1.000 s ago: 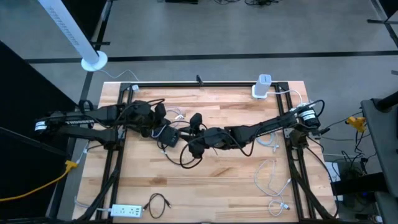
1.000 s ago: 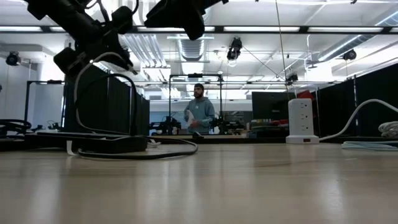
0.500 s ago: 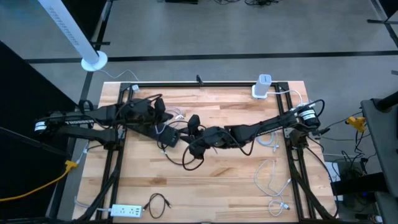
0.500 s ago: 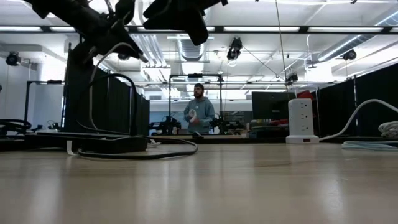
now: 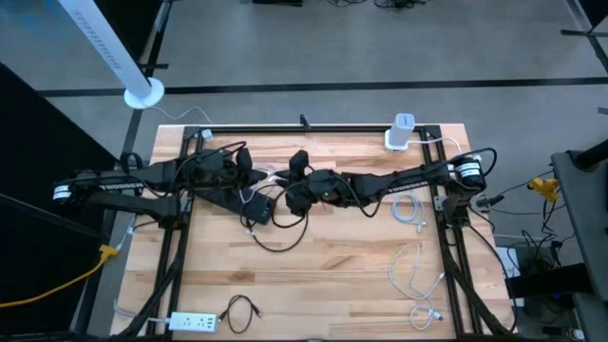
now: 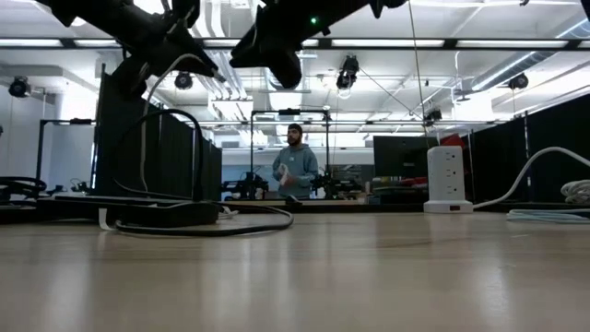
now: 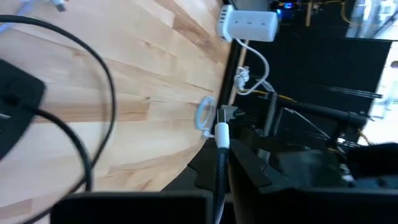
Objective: Insert USB
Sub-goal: Insert the top left white charger cable into the black outlet extension
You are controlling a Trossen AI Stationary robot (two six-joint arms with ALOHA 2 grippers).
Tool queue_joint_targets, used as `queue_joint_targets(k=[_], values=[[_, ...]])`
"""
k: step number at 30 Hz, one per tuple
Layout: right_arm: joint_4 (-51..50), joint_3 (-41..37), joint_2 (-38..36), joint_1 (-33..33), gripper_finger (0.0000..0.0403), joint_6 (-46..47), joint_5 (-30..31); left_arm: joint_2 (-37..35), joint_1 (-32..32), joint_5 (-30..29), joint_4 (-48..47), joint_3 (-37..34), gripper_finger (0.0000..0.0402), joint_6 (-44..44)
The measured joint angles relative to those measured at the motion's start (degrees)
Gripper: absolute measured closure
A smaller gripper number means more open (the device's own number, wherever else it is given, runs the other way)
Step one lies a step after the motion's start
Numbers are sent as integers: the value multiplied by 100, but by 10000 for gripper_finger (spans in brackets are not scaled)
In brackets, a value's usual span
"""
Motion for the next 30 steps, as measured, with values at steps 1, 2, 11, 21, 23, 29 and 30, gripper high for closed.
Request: queue_joint_targets(k=[1,2,11,21,23,29,30], values=[[-3,0,0,-33,315,66,-11,-2,0,12,98,0,401,2],[-2,0,0,-60,319,113,-32,-2,0,35,187,0,401,2],[2,0,0,-141,357,-82,-65,-4,0,43,347,0,402,26],[10,0,0,-224,364,-99,-352,2,-2,96,435,0,401,103],[18,0,0,-224,355,-142,-359,11,-2,110,441,0,402,103],[22,0,0,-266,323,-201,-346,85,-15,189,570,0,402,105],[22,0,0,-273,319,-211,-347,104,-15,193,634,0,402,105]])
